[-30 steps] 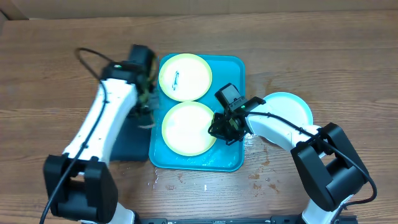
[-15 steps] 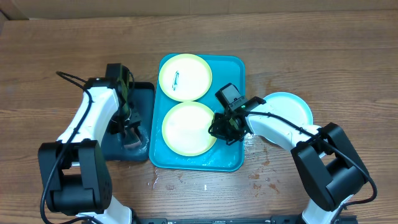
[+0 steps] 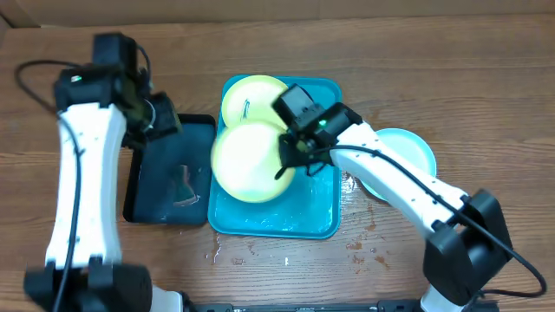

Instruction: Clean dirty plates on tray and stack at the side

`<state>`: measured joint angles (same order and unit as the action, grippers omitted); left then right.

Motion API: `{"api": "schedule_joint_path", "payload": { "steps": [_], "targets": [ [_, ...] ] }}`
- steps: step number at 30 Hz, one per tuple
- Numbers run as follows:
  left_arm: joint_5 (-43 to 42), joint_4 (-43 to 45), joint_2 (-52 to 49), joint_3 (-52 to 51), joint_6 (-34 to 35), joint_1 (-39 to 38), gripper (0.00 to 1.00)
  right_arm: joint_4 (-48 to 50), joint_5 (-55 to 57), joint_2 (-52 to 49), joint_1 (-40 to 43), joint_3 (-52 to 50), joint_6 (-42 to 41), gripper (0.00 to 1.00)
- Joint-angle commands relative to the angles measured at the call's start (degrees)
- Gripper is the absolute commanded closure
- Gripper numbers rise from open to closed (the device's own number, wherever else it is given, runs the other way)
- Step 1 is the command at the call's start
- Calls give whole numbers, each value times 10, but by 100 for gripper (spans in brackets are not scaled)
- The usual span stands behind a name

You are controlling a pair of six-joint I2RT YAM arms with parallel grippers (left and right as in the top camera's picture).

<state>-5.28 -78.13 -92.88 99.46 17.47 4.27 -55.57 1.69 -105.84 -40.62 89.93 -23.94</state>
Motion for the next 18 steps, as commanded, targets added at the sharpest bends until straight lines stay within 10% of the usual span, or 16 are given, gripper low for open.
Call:
{"api": "schedule_joint_path", "payload": {
  "steps": [1,6,18],
  "targets": [
    [-35,-11,74,63,-6,3,35,49,67,23,-34,40,80,96],
    [-52,-12,170,104,-6,2,1,201,72,7,-80,40,115,96],
    [-50,-37,303,104,-6,2,0,336,306,-38,-196,40,171,96]
  ]
}}
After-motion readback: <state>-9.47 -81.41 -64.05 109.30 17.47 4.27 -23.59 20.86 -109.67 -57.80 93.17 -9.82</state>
